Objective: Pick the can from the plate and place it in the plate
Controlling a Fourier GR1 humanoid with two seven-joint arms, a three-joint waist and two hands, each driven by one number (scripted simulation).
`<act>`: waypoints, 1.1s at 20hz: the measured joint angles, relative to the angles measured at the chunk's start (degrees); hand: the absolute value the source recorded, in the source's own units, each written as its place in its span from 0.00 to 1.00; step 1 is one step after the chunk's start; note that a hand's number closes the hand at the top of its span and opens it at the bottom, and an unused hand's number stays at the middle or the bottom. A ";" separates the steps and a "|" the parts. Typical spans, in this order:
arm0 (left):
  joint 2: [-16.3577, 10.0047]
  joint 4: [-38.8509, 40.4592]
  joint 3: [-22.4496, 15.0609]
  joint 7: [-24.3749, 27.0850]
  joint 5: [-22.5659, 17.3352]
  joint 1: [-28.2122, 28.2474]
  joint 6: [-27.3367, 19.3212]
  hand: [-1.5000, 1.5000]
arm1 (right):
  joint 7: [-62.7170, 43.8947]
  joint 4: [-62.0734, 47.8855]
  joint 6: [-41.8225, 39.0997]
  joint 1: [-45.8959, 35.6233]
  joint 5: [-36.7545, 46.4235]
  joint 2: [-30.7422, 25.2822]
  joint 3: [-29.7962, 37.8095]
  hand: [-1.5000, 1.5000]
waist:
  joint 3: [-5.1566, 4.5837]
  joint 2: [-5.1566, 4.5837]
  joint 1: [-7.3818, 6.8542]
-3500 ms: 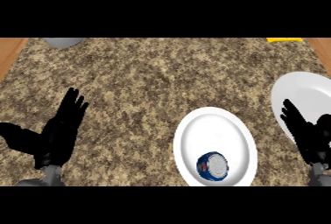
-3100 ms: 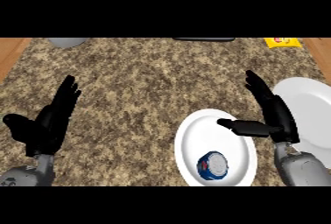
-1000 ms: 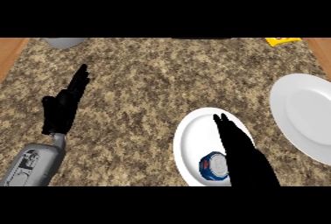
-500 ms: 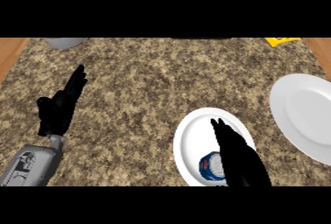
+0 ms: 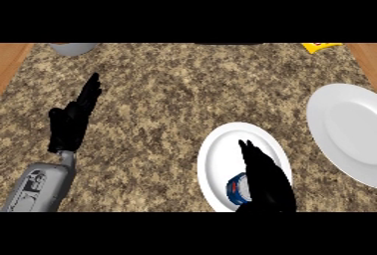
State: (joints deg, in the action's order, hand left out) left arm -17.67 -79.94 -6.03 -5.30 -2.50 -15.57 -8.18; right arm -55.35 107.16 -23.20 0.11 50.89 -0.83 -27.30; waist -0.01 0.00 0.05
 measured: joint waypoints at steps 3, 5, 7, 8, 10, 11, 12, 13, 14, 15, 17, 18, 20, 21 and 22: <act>0.60 -1.00 0.79 -0.40 0.63 0.72 0.91 0.50 | 0.95 -2.35 1.21 0.26 0.51 0.03 0.35 1.00 | 0.01 0.01 -0.02; 0.91 -1.92 1.53 -0.95 1.04 1.22 1.48 0.50 | 1.83 -1.48 1.80 1.28 1.58 -0.49 -0.29 1.00 | 0.01 0.02 0.00; 1.19 -1.05 2.20 -0.11 1.31 1.21 1.99 0.50 | 3.38 -2.09 2.89 0.70 2.47 -1.36 0.72 1.00 | 0.01 0.03 0.02; 1.54 -0.79 2.37 0.23 1.53 1.27 2.28 0.50 | 3.51 -1.43 3.06 1.07 3.08 -1.66 0.54 1.00 | 0.01 0.03 0.04; 1.87 -1.81 2.73 -0.16 1.91 1.97 2.98 0.50 | 3.08 -2.43 3.72 -0.04 4.09 -1.02 0.01 1.00 | 0.00 0.03 -0.02; 2.58 -1.48 2.62 -0.22 2.49 1.45 2.74 0.50 | 3.71 -2.66 4.60 0.47 4.65 -1.24 -0.12 1.00 | -0.01 0.05 0.01; 2.73 -0.75 3.00 -0.13 2.74 0.98 2.98 0.50 | 4.83 -2.76 5.01 0.59 4.45 -1.90 0.72 1.00 | -0.03 0.08 0.04; 2.99 -1.41 3.08 0.00 3.22 1.65 2.93 0.50 | 5.38 -3.08 5.57 0.55 4.79 -2.00 0.93 1.00 | -0.04 0.10 0.02; 3.17 -1.22 3.14 -0.50 3.42 1.23 2.71 0.50 | 7.21 -1.76 5.53 1.64 3.81 -4.30 2.70 1.00 | -0.03 0.12 0.16; 3.08 -1.21 3.46 -0.18 3.27 1.49 2.72 0.50 | 9.67 -0.77 5.82 3.23 2.50 -7.32 5.32 1.00 | -0.03 0.19 0.47; 2.90 -1.57 3.99 -0.09 3.11 2.44 2.43 0.50 | 14.25 -0.03 5.83 6.43 -0.30 -13.47 11.29 1.00 | 0.07 0.30 1.54; 2.88 -1.60 4.39 -0.07 3.01 2.64 2.12 0.50 | 16.22 -0.39 5.85 7.63 -1.41 -16.22 14.27 1.00 | 0.16 0.29 2.26; 2.66 -1.70 4.92 -0.07 2.98 2.94 1.76 0.50 | 19.87 -1.90 6.03 9.67 -3.28 -21.13 19.81 1.00 | 0.37 0.28 3.63; 2.63 -1.80 5.13 -0.06 2.92 3.18 1.61 0.50 | 22.03 -2.86 6.23 10.43 -4.44 -23.52 22.78 1.00 | 0.44 0.31 4.01; 2.58 -1.89 5.37 -0.22 2.83 3.25 1.46 0.50 | 24.37 -3.73 6.49 11.04 -5.72 -25.85 25.78 1.00 | 0.49 0.38 4.41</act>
State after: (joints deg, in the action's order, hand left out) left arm -15.09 -81.83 -0.66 -5.52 0.33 -12.32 -6.72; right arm -30.99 103.43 -16.71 11.15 45.17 -26.68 -1.52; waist 0.48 0.38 4.46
